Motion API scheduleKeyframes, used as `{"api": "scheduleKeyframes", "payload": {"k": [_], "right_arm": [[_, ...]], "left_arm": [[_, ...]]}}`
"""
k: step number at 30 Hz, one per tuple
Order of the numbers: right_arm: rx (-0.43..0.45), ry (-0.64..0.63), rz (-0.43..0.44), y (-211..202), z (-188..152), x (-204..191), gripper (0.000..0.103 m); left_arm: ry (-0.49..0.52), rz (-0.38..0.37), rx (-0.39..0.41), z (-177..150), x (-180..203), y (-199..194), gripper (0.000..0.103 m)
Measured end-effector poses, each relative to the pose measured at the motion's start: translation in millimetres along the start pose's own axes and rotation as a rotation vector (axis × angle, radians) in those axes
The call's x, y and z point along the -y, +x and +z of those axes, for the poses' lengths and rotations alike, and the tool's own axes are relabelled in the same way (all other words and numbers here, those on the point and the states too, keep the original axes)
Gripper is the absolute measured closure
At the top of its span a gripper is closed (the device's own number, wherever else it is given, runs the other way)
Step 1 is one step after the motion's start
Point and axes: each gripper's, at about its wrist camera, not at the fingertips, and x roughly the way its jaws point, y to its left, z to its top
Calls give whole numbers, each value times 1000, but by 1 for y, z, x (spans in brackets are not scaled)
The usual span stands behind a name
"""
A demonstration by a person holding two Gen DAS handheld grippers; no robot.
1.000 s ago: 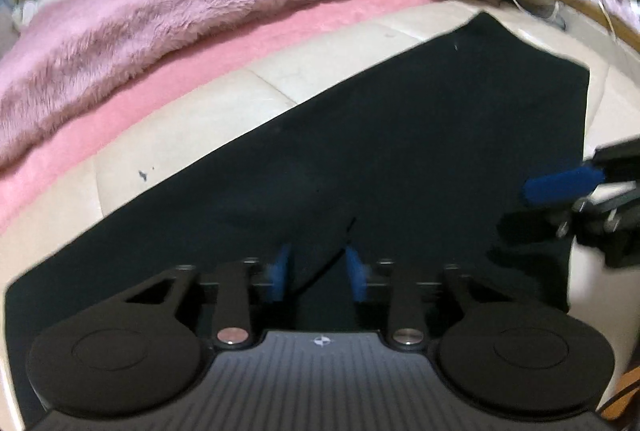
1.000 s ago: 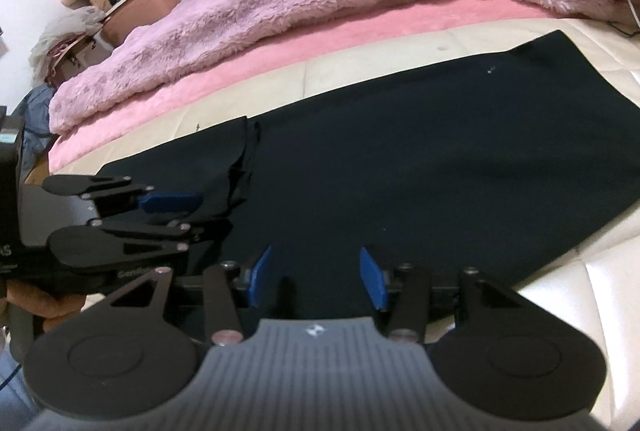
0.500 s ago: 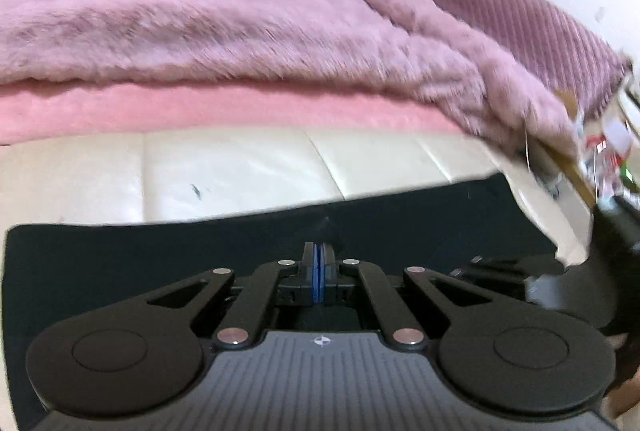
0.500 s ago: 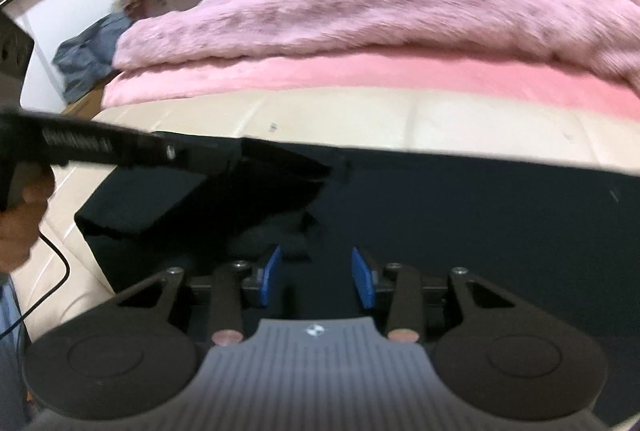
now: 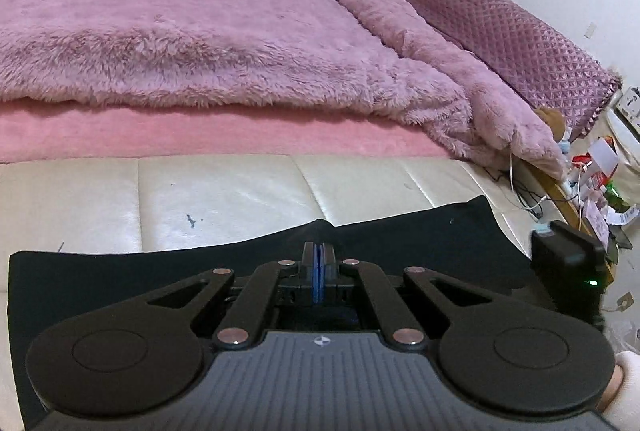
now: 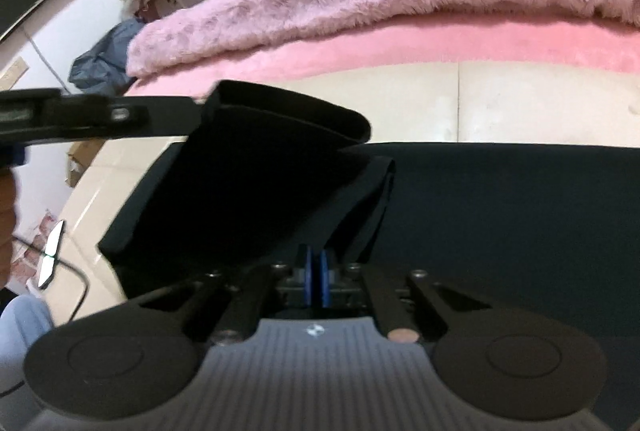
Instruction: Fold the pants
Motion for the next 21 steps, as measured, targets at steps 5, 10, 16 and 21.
{"api": "scheduleKeyframes", "payload": {"k": [5, 10, 16, 21], "right_arm": [[-81, -7, -45, -9, -15, 3, 103], [-59, -16, -142, -23, -21, 1, 89], [28, -120, -86, -27, -21, -25, 86], [-28, -70, -123, -6, -28, -17, 86]], "left_arm": [[17, -6, -39, -4, 2, 9, 103], [14, -13, -50, -8, 2, 9, 103], [50, -16, -68, -19, 17, 16, 103], [58, -16, -143, -38, 25, 38, 103]]}}
